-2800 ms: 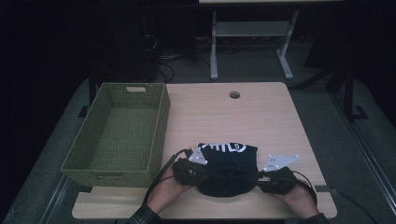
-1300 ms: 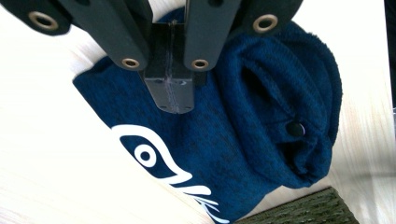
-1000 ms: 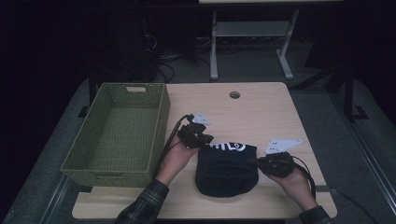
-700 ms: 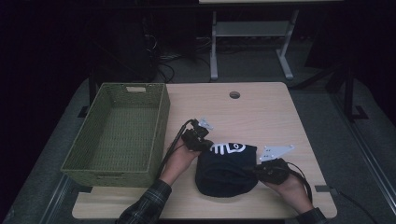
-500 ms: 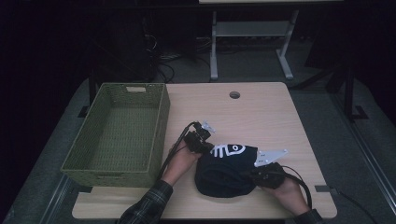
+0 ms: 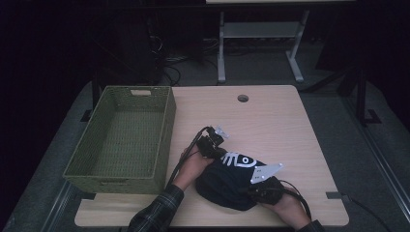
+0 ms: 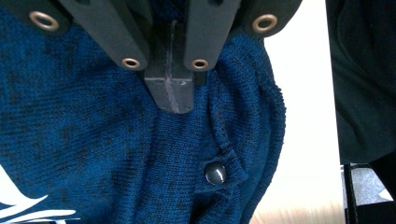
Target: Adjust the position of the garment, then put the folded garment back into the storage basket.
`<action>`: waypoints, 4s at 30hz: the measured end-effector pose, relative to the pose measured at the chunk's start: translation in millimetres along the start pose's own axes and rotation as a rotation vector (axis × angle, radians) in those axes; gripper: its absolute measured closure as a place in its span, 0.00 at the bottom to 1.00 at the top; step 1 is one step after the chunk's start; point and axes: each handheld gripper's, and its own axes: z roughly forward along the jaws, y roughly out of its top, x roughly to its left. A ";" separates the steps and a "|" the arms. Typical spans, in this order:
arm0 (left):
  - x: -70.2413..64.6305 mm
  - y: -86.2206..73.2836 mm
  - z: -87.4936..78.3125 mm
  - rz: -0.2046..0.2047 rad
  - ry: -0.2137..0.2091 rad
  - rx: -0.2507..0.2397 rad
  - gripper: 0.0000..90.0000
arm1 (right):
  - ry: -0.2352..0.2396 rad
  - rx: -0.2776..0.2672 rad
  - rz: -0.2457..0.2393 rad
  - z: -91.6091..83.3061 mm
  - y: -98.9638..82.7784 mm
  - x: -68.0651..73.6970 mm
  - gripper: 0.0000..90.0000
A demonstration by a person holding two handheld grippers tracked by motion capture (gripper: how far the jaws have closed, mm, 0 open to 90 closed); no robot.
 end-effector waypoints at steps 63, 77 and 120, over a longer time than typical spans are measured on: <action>-11.8 -44.4 -57.6 -0.146 0.009 -0.022 0.39 | -0.379 -0.095 0.271 -65.7 -56.6 -53.8 0.18; -8.4 -52.8 -37.4 -0.161 -0.014 0.044 0.32 | -0.430 -0.057 0.292 -59.0 -62.9 -65.2 0.13; 1.3 -52.5 -32.1 -0.214 -0.233 0.018 0.84 | -0.453 -0.041 0.294 -51.2 -65.1 -68.9 0.06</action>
